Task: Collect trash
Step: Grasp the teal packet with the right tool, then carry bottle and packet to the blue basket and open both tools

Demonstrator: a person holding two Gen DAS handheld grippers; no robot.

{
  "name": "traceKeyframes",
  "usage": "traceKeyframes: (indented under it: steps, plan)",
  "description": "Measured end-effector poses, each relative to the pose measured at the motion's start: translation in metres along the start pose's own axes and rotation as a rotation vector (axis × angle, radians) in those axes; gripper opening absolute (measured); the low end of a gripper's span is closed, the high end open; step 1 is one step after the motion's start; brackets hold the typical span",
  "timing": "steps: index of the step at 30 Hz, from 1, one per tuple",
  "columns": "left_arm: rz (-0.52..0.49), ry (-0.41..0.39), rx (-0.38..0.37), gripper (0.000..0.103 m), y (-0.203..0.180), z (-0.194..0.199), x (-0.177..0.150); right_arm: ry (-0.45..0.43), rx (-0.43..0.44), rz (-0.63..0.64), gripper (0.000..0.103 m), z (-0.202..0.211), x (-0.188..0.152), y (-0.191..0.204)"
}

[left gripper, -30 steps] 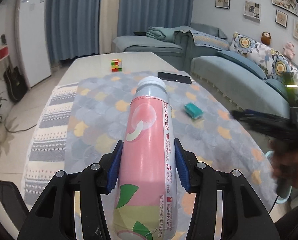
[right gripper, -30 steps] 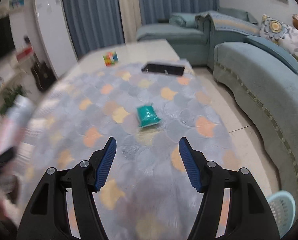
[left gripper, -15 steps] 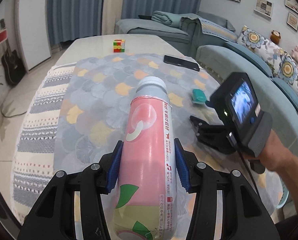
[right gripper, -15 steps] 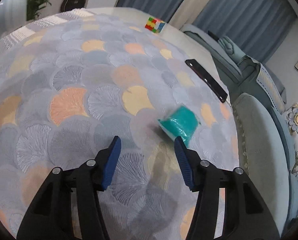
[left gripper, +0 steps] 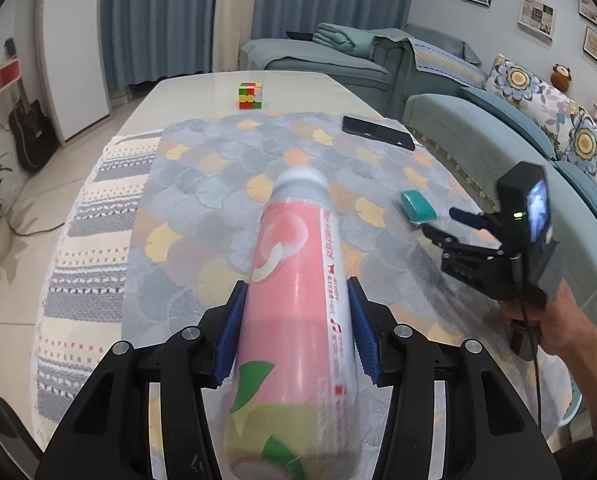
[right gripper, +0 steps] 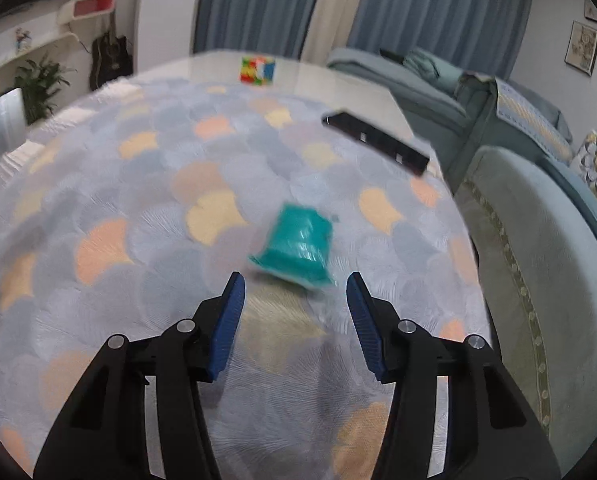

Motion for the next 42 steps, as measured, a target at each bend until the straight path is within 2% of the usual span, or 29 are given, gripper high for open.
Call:
traceKeyframes:
  steps: [2,6,9,11,13,16,20,23,24,26,27,28,29,33,35,42]
  plan:
    - [-0.004,-0.004,-0.001,0.045,-0.001,0.001,-0.001,-0.022,-0.007,-0.022,0.049,0.002,0.006,-0.002]
    - [-0.003,-0.026,0.002,0.045,0.001,0.008,0.002,-0.053,0.026,-0.229,0.049,0.003,0.021,-0.024]
    - [0.008,-0.023,-0.001,0.045,0.005,0.008,0.003,-0.033,0.051,-0.233,0.050,-0.002,0.024,-0.021]
    - [0.016,-0.014,0.000,0.045,0.008,0.007,0.003,-0.009,0.066,-0.207,0.055,-0.011,0.024,-0.012]
    - [0.005,-0.004,0.012,0.045,0.007,0.004,-0.001,0.012,0.044,-0.156,0.057,-0.018,0.023,-0.002]
    - [-0.026,0.040,0.040,0.045,-0.005,-0.003,-0.018,0.032,0.007,-0.120,0.057,-0.027,0.025,0.003]
    - [-0.100,0.084,0.094,0.050,-0.025,-0.017,-0.042,0.009,-0.065,-0.226,0.057,-0.028,0.031,-0.021]
    - [-0.121,0.120,0.139,0.051,-0.027,-0.033,-0.051,0.063,-0.051,-0.250,0.057,-0.042,0.027,-0.026]
    - [-0.122,0.140,0.141,0.054,-0.026,-0.039,-0.055,0.075,-0.047,-0.247,0.057,-0.045,0.026,-0.026]
    - [-0.116,0.180,0.139,0.055,-0.023,-0.048,-0.062,0.097,-0.049,-0.241,0.057,-0.049,0.026,-0.025]
    - [-0.091,0.220,0.119,0.049,-0.020,-0.056,-0.069,0.106,-0.051,-0.246,0.054,-0.051,0.025,-0.026]
    - [-0.065,0.239,0.103,0.048,-0.017,-0.061,-0.073,0.103,-0.046,-0.257,0.048,-0.050,0.024,-0.027]
    - [-0.054,0.217,0.101,0.047,-0.016,-0.060,-0.072,0.095,-0.031,-0.293,0.040,-0.049,0.023,-0.032]
    - [-0.041,0.203,0.063,0.046,-0.019,-0.055,-0.071,0.073,-0.026,-0.400,0.036,-0.039,0.017,-0.047]
    - [-0.053,0.176,0.055,0.046,-0.023,-0.049,-0.069,0.035,-0.019,-0.440,0.035,-0.023,0.019,-0.054]
    - [-0.091,-0.045,-0.068,0.046,-0.053,0.003,-0.043,-0.077,-0.009,-0.426,0.035,0.036,0.030,-0.058]
Point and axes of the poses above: each gripper's, at about its wrist camera, not at the fingertips, and z roughly against the way its jaws point, y to its left, x to its top, the point moved 4 cm from there along -z, roughly the way its jaws point, and after that the axes turned 4 degrees about -y, right-handed, at the moved point
